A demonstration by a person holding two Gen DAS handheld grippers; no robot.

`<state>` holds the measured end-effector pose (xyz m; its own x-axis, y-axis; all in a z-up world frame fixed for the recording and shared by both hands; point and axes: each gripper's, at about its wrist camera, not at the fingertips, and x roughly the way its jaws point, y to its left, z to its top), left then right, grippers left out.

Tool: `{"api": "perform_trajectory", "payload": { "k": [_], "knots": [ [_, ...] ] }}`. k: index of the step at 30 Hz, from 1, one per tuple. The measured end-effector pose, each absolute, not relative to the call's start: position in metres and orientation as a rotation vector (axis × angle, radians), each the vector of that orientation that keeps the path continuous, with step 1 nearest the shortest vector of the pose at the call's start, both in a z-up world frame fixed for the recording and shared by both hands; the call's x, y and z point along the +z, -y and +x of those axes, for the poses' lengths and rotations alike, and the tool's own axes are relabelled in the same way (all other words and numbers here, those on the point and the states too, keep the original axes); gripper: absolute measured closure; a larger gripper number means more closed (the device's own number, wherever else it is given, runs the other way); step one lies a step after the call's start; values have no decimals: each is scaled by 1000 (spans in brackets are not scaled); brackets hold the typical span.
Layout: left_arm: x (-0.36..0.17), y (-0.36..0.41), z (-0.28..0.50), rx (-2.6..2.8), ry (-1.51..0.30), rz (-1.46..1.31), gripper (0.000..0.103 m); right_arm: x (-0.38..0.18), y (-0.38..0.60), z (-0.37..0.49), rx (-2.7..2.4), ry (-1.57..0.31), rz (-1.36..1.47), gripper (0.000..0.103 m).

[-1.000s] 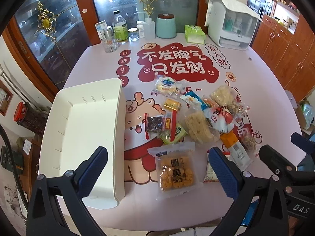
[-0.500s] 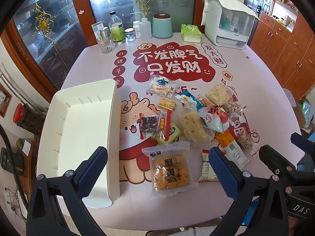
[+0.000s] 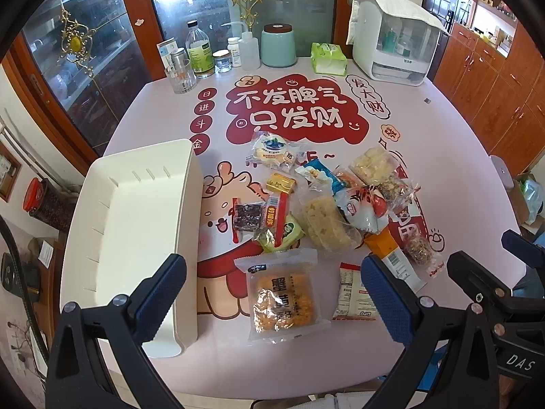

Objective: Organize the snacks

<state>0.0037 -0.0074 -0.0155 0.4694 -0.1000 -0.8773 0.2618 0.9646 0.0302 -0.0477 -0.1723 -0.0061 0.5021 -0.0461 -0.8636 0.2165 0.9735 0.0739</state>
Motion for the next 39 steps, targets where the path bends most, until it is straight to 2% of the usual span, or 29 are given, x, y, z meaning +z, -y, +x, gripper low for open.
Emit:
{"api": "perform_trajectory", "payload": {
  "k": [8,17,35,39],
  "knots": [
    [-20,16,2,-211,-1081,160,1,-9,182,-47,-143,-1042,184,1],
    [-51,11,7,-208,-1184,114,1,-31,188,-41,-86,-1114,199,2],
    [-150,-33,11,-83,-1374,-25,1,-125,178,-27,58,-1317,213,15],
    [-161,-30,9,-82,-1396,-30,1,-143,170,-26,104,-1353,220,24]
  ]
}}
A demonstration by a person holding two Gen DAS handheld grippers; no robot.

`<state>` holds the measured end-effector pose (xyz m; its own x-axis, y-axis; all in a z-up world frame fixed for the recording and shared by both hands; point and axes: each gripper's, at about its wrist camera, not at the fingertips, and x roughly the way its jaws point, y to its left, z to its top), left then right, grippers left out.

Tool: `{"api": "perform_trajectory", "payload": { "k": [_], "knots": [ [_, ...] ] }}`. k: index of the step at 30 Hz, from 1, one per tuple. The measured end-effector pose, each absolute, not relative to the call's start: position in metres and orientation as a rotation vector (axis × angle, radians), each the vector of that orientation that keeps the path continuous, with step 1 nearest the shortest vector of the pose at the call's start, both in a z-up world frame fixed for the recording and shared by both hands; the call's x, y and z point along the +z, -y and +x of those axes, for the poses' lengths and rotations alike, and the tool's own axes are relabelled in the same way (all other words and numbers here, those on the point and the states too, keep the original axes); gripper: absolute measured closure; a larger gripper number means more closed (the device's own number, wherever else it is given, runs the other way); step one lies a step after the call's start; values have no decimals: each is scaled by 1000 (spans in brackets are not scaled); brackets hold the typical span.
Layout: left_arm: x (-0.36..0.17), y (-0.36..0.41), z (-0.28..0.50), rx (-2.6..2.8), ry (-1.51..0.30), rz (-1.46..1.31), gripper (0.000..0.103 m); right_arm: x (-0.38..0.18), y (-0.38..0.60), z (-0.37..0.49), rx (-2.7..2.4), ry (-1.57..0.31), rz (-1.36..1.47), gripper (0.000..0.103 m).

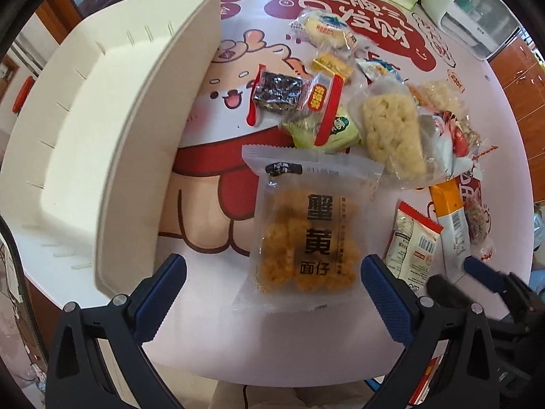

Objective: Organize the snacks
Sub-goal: 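Grasp the crab-roe cracker bag with left tool while right tool grasps white-red wafer packet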

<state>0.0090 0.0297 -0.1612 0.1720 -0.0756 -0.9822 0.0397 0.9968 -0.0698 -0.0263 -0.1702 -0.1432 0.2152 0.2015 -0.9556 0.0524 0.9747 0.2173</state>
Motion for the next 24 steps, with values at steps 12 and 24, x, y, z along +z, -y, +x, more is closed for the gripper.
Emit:
{"api": "perform_trajectory", "payload": {
  "k": [12,24],
  "knots": [
    [-189,-6,31,-120,-1446,-26,1,-178,161,-20,108,-1381,281,34],
    [-205,12,44,-111,-1499,42,1,-184,136,-16,69,-1347,102,34]
  ]
}}
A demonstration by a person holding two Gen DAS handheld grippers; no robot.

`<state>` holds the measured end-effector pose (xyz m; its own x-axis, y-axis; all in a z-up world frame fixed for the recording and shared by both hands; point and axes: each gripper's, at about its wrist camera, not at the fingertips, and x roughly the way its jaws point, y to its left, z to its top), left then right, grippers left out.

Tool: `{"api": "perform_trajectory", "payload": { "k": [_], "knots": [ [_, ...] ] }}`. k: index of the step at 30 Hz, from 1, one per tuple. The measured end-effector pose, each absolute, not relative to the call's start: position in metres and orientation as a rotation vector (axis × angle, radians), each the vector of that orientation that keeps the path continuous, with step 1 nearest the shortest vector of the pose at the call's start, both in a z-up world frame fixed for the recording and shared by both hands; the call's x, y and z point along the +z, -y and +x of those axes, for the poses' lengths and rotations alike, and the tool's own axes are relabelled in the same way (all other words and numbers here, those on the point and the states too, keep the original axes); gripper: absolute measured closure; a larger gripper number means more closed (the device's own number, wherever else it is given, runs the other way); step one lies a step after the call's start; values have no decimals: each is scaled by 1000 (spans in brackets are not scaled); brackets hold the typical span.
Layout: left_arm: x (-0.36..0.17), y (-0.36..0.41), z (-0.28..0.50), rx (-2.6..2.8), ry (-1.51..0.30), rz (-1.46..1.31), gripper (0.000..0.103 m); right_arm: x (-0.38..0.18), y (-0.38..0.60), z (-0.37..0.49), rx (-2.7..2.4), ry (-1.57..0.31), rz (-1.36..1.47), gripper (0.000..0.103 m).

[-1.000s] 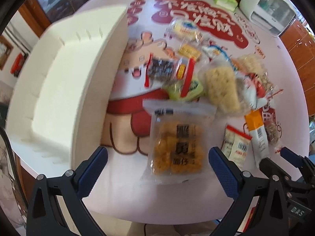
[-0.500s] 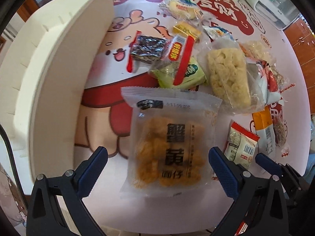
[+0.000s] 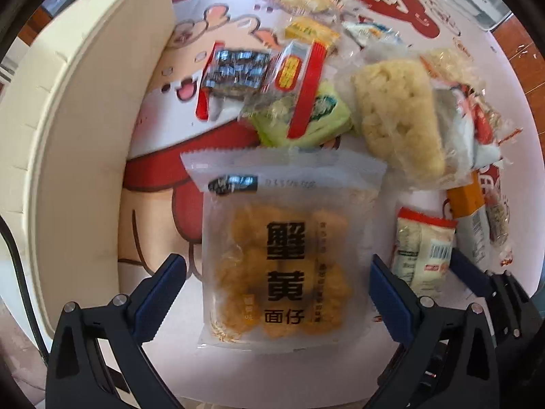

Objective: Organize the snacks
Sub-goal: 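Carry both packets into the white basket and open both tools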

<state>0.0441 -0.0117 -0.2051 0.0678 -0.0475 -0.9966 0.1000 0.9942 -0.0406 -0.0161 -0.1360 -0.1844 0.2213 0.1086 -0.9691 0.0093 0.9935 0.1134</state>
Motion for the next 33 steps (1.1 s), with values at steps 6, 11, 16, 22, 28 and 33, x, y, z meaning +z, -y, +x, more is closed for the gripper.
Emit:
{"api": "perform_trajectory", "payload": {
  "k": [6,11,16,22,28,33],
  "knots": [
    [-218,8,41,-132,-1549,-15,13,-184,127,-19,58,-1313,-14,53],
    [-209,5,36,-153,-1505,-10,26,-181,137,-23,87,-1303,21,56],
    [-188,-4,30,-183,-1474,-21,30,-175,141,-20,109,-1299,70,57],
    [-134,-5,18,-258,-1356,2,30,-135,136,-24,116,-1196,16,57],
    [-63,-56,5,-253,-1187,-6,30,-93,127,-26,112,-1113,17,57],
    [-39,-97,12,-226,-1120,-39,30,-59,106,-17,131,-1055,18,57]
  ]
}}
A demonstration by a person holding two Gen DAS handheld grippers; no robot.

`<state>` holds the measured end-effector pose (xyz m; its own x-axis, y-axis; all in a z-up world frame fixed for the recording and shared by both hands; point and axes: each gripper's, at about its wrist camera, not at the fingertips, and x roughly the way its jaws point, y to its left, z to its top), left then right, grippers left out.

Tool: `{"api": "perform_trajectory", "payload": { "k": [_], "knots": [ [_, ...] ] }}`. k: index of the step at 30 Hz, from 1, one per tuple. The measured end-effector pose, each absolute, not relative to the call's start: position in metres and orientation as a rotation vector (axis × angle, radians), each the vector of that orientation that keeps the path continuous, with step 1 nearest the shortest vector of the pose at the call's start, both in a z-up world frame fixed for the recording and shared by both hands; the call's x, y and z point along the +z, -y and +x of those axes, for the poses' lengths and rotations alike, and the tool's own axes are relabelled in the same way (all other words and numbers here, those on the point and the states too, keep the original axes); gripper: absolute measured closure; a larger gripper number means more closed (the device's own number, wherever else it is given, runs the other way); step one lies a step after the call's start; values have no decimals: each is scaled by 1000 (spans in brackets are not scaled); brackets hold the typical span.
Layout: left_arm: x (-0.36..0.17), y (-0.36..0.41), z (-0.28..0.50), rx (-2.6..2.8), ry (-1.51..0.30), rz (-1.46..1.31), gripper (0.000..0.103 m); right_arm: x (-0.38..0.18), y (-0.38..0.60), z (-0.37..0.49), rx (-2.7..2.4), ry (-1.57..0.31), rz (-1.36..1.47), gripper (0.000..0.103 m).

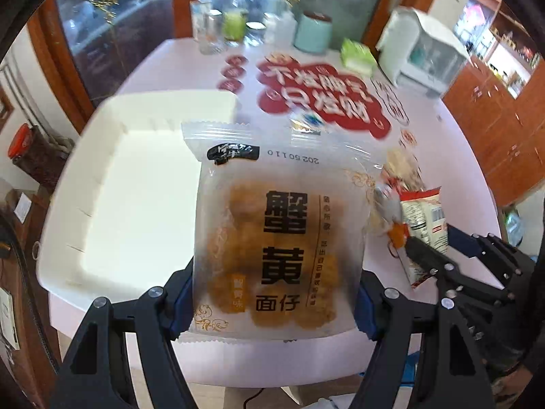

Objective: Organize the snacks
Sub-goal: 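Carry both packets into the white basket and open both tools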

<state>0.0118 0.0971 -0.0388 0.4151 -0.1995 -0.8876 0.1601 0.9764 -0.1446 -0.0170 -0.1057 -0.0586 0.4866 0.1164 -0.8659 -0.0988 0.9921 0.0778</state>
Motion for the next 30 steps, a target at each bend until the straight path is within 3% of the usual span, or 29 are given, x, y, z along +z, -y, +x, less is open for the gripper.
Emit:
{"api": "perform_trajectory", "payload": {
  "k": [12,26,30],
  "knots": [
    [-33,-209,33,-115,-993,-15,28,9,-2,29,277,-970,91,56],
    [-82,-260,68,-141,-1130,26,26,-26,-86,78,312,-1090,142,56],
    [-95,-262,73,-153,-1175,25,21,-35,-92,85,302,-1116,154,56]
  ]
}}
